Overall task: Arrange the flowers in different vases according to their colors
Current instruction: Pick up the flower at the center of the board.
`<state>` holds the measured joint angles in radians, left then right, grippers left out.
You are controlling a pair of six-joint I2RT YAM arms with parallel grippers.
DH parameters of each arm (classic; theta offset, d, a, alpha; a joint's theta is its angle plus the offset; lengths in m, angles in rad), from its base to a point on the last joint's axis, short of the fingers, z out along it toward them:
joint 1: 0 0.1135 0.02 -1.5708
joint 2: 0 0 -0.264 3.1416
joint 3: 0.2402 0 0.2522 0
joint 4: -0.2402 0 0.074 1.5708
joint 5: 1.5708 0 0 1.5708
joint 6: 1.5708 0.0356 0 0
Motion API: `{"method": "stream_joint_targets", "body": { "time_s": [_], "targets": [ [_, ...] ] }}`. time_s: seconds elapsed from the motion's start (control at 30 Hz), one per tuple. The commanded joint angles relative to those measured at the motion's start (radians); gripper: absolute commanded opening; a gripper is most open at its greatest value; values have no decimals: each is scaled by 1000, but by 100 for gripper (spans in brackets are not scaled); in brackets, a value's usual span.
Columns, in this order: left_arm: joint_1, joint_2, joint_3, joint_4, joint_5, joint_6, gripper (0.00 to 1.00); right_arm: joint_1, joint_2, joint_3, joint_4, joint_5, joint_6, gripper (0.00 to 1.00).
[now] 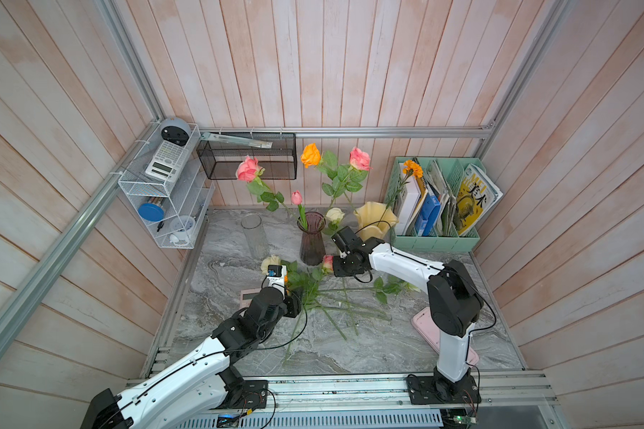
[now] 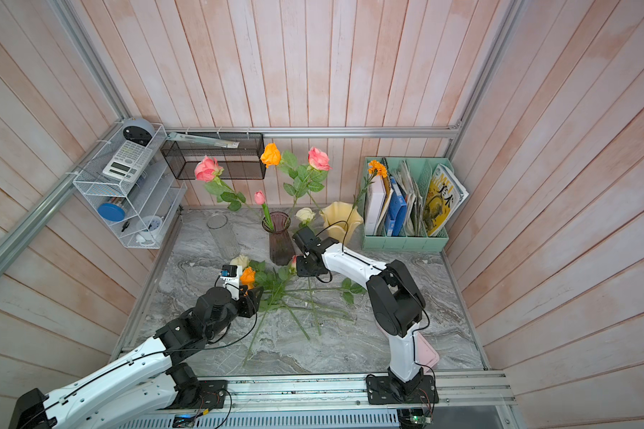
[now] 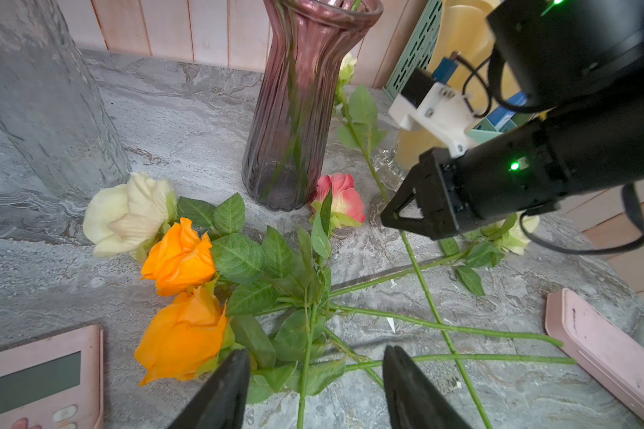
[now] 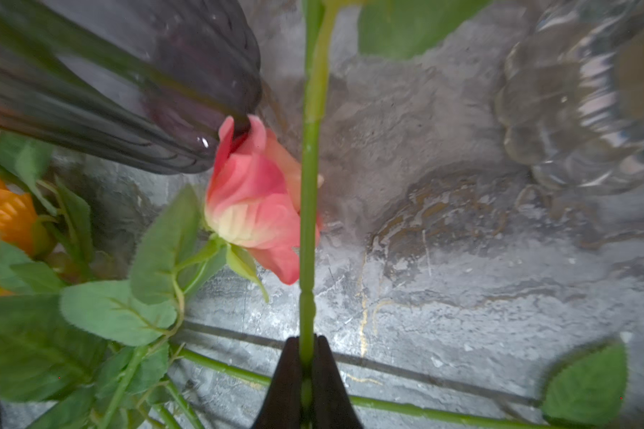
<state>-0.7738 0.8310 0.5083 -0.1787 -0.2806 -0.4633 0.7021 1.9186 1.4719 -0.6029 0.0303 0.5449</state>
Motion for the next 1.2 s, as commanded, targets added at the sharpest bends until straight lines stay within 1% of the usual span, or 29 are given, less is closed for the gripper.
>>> {"method": "stream_joint_targets", "body": {
  "time_s": [0.0, 0.13, 0.23, 0.5, 0.7, 0.87, 1.07, 1.17],
  "targets": [
    [-3, 15, -4, 40, 19, 17, 62, -17, -42, -31, -4, -27, -8, 0],
    [-4, 30, 2, 50, 26, 19, 62, -42, -69, -64, 48, -61, 3, 0],
    [-3, 39, 8, 52, 31, 24, 62, -78, -81, -69, 83, -117, 23, 0],
    [-4, 69, -1, 82, 47, 16, 62, -110, -40, 13, 122, -145, 3, 0],
    [-4, 68, -5, 77, 50, 20, 62, -119, 8, 93, 89, -176, -29, 0],
    [-4, 75, -14, 92, 54, 21, 62, -113, -19, 38, 144, -181, -30, 0],
    [-3, 97, -8, 105, 64, 21, 62, -113, -24, 38, 132, -198, -32, 0],
    [-3, 95, -8, 106, 64, 20, 62, -107, -33, 11, 147, -210, -18, 0]
  ]
}}
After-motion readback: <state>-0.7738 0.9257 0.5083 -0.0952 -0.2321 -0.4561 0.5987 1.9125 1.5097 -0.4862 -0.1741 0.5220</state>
